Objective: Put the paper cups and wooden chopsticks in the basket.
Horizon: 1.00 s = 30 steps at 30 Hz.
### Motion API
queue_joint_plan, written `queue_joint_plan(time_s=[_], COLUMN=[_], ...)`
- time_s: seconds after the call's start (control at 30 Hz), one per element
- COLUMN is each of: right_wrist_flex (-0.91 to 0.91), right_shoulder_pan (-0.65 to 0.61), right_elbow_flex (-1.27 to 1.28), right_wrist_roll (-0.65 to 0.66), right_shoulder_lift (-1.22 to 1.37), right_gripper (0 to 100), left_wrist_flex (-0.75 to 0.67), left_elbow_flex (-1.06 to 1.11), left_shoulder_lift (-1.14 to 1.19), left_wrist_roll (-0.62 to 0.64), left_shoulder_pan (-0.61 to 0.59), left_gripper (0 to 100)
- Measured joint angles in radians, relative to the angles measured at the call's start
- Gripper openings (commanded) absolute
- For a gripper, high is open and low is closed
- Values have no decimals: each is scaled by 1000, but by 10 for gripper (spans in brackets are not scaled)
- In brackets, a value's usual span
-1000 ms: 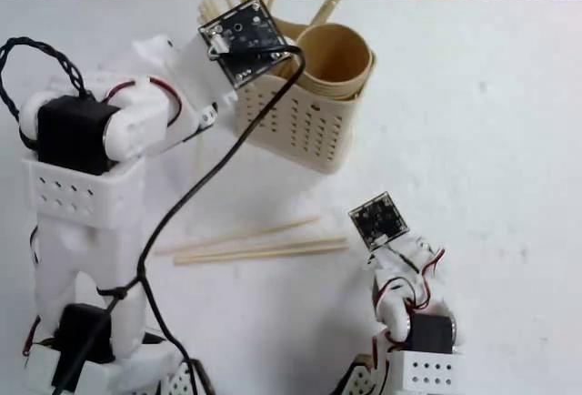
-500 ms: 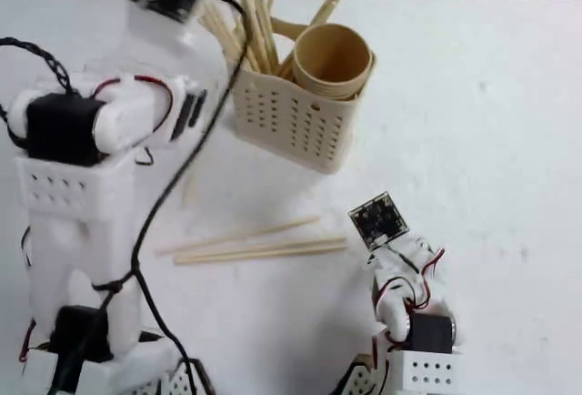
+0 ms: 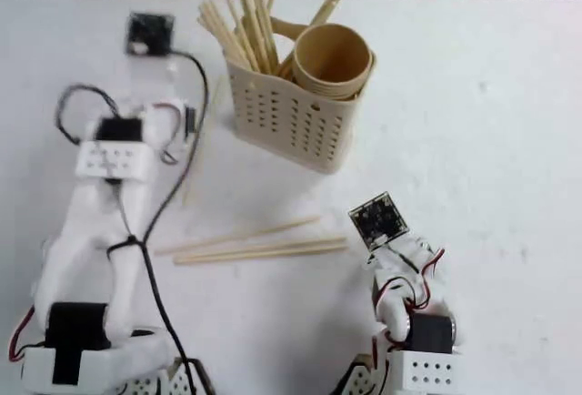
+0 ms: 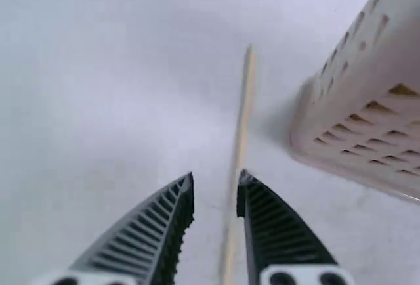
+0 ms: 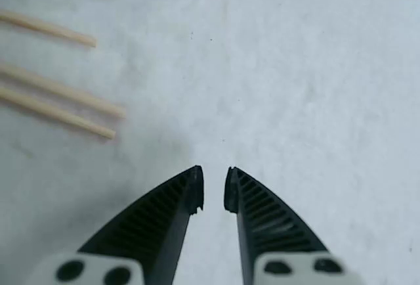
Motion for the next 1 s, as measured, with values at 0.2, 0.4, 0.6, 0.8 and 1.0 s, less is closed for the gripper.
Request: queue_joint_plan(time_s=[0.2, 0.4, 0.6, 0.8, 1.0], right_wrist_flex=[0, 0, 0, 0, 0], right_shoulder_pan=[0, 0, 0, 0, 0], right_elbow_flex=[0, 0, 0, 0, 0], right_wrist_roll=[0, 0, 0, 0, 0], right_shoulder_lift=[0, 0, 0, 0, -2], right_gripper=[70, 70, 70, 70, 70], left_wrist_flex=[-253, -163, 64, 267, 388], left_elbow_flex=[183, 49, -213, -437, -582], left_shoulder_lift=[117, 301, 506, 635, 724], left_wrist_roll=[-75, -103, -103, -103, -101], left_shoulder_pan=[43, 41, 40, 40, 40], left_gripper=[128, 128, 128, 128, 128])
